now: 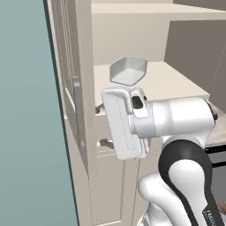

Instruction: Retrieve the tupperware from the cabinet, then place the raw meat into the tupperware to avoid contamination.

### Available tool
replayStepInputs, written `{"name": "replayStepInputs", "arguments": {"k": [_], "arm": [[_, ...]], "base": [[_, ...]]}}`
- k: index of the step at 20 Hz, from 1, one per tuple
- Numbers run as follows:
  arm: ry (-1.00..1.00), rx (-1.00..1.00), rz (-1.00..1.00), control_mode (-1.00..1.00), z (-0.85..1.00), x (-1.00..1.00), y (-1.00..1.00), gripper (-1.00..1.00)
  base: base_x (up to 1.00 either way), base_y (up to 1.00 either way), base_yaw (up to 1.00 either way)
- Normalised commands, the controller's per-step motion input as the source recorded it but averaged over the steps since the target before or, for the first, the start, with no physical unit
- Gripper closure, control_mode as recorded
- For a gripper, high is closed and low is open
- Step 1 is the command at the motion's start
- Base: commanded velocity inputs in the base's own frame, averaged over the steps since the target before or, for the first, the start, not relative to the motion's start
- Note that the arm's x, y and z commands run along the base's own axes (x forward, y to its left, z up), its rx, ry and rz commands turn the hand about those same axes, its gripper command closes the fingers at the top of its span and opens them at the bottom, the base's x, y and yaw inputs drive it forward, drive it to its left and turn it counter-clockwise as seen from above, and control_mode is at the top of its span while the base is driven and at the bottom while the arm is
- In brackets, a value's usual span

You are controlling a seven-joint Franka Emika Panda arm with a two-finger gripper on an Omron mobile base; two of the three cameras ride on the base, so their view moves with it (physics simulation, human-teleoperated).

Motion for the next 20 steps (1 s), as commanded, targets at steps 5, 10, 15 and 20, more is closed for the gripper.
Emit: {"name": "replayStepInputs", "arguments": {"k": [5,10,15,20], "arm": [[0.0,0.0,-0.05,-1.0,-0.04,0.0,0.68,-1.0],[-0.01,0.0,-0.09,-1.0,-0.02,0.06,0.53,-1.0],[-0.01,0.0,-0.08,-1.0,0.0,0.1,0.49,-1.0],[0.0,0.0,-0.03,-1.0,0.0,0.14,0.29,-1.0]], "base": [[0.0,0.0,0.0],[0.0,0.0,0.0],[0.0,0.0,0.0],[0.0,0.0,0.0]]}}
